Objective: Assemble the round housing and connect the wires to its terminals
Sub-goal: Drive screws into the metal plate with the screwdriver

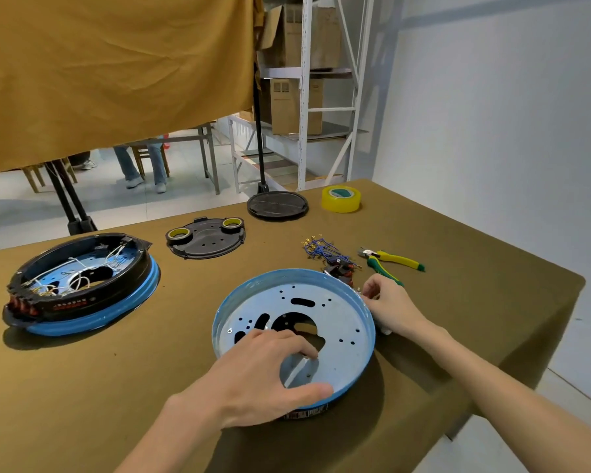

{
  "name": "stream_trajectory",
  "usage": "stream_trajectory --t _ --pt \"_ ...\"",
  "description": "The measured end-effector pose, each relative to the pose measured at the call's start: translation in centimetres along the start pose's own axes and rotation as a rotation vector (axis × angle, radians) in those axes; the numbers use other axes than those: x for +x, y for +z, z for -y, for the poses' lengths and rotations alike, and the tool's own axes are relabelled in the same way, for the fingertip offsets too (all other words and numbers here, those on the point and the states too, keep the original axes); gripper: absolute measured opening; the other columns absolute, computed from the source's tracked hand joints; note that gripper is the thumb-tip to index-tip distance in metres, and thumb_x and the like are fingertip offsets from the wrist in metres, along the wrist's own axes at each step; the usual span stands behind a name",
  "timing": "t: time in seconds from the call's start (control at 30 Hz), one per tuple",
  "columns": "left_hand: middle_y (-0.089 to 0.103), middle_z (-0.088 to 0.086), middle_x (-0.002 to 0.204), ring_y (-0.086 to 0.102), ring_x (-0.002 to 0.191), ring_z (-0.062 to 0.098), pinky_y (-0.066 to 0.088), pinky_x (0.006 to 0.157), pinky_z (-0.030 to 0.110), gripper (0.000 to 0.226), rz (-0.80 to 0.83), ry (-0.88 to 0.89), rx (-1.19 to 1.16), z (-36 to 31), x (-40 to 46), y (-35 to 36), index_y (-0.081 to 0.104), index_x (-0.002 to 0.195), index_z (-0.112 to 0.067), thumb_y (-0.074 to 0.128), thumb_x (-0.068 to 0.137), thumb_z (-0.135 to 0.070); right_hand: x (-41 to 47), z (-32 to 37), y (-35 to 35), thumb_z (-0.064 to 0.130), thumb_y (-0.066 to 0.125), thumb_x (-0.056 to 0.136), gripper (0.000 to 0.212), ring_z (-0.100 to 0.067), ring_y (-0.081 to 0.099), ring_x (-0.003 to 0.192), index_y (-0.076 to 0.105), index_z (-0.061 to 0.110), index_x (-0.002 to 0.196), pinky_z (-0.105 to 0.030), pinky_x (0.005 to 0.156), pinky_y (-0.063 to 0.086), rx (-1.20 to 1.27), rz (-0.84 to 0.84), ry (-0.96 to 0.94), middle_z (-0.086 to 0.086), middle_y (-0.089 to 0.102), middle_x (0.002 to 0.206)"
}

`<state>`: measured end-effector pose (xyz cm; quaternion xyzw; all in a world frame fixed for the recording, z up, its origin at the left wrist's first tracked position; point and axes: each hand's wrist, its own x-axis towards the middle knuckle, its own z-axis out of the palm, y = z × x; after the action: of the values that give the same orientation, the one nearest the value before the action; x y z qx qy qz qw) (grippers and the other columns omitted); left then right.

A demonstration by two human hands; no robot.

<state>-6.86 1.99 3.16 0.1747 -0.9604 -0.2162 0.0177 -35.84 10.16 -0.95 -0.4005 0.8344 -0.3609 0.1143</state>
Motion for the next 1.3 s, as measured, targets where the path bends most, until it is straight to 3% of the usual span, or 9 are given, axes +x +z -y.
stream_trajectory --t 0.17,0.3,0.47,0.6,0.8,0.93,1.07,1.17,1.3 --pt "0.048 -0.038 0.129 0.04 0.12 -0.007 0.035 0.097 0.022 0.087 0.058 -0.009 -0.02 0.6 0.1 -0.3 0.053 0.126 -0.052 0.042 0.058 -0.106 1.2 0.5 0.0 0.019 0.057 0.101 0.006 -0.022 0.063 0.083 0.059 0.018 0.097 -0.023 0.064 0.044 -0.021 -0.035 0.013 0.0 0.067 0.091" --pt "0.047 -0.04 0.127 0.041 0.121 -0.005 0.038 0.099 0.023 0.084 0.059 -0.017 -0.031 1.0 0.3 -0.6 0.051 0.127 -0.056 0.048 0.058 -0.104 2.3 -0.1 -0.9 0.008 0.063 0.093 0.026 -0.025 0.067 0.085 0.065 0.017 0.117 -0.033 0.071 0.05 -0.148 0.067 0.022 -0.004 0.069 0.099" --pt "0.044 -0.047 0.118 0.04 0.115 -0.015 0.038 0.092 0.016 0.084 0.001 -0.01 -0.019 1.5 0.7 -0.9 0.053 0.126 -0.057 0.046 0.056 -0.104 3.4 -0.1 -1.1 0.023 0.073 0.093 0.013 -0.022 0.067 0.09 0.074 0.021 0.105 -0.038 0.082 0.056 -0.269 0.126 -0.051 0.0 0.07 0.1" --pt "0.048 -0.045 0.118 0.04 0.109 -0.022 0.036 0.084 0.01 0.077 -0.05 -0.011 -0.012 2.3 0.7 -0.9 0.057 0.125 -0.054 0.052 0.061 -0.098 3.3 -0.4 -0.5 0.013 0.066 0.097 0.014 -0.022 0.066 0.097 0.078 0.013 0.105 -0.034 0.084 0.052 -0.323 0.053 -0.115 -0.005 0.074 0.104" --pt "0.046 -0.044 0.129 0.039 0.119 -0.016 0.035 0.101 0.017 0.072 -0.131 -0.004 0.019 4.0 1.3 -1.7 0.064 0.118 -0.051 0.052 0.065 -0.097 2.6 -0.1 -0.8 0.013 0.061 0.1 0.026 -0.027 0.064 0.107 0.067 0.012 0.125 -0.036 0.091 0.051 -0.38 0.047 -0.128 -0.01 0.07 0.113" --pt "0.06 -0.028 0.126 0.05 0.12 -0.005 0.038 0.107 0.025 0.058 -0.379 0.091 0.192 4.9 1.3 -0.7 0.07 0.106 -0.042 0.045 0.08 -0.088 1.9 0.8 -1.1 0.01 0.058 0.1 0.021 -0.023 0.065 0.096 0.069 0.015 0.118 -0.035 0.082 0.051 -0.291 -0.057 -0.159 -0.003 0.069 0.1" --pt "0.066 -0.018 0.114 0.06 0.108 0.005 0.048 0.099 0.03 0.039 -0.538 0.208 0.344 6.3 0.4 1.9 0.068 0.102 -0.036 0.059 0.087 -0.07 1.1 3.3 -0.5 0.001 0.059 0.097 0.022 -0.005 0.066 0.07 0.073 0.016 0.104 -0.016 0.066 0.048 -0.074 -0.098 -0.218 0.005 0.067 0.081" --pt "0.068 -0.012 0.106 0.064 0.096 0.01 0.054 0.085 0.031 0.034 -0.628 0.211 0.329 7.1 0.5 2.5 0.072 0.097 -0.03 0.071 0.081 -0.06 0.5 5.3 0.5 0.003 0.061 0.096 0.021 -0.008 0.068 0.078 0.076 0.017 0.098 -0.024 0.072 0.055 0.012 -0.072 -0.248 0.002 0.071 0.091" --pt "0.067 -0.014 0.093 0.058 0.083 0.005 0.05 0.071 0.025 0.033 -0.696 0.204 0.2 7.1 0.8 2.1 0.072 0.082 -0.027 0.068 0.083 -0.06 0.3 6.7 0.7 0.005 0.065 0.095 0.017 -0.007 0.068 0.08 0.077 0.016 0.097 -0.023 0.07 0.056 0.136 -0.16 -0.247 0.006 0.073 0.088"
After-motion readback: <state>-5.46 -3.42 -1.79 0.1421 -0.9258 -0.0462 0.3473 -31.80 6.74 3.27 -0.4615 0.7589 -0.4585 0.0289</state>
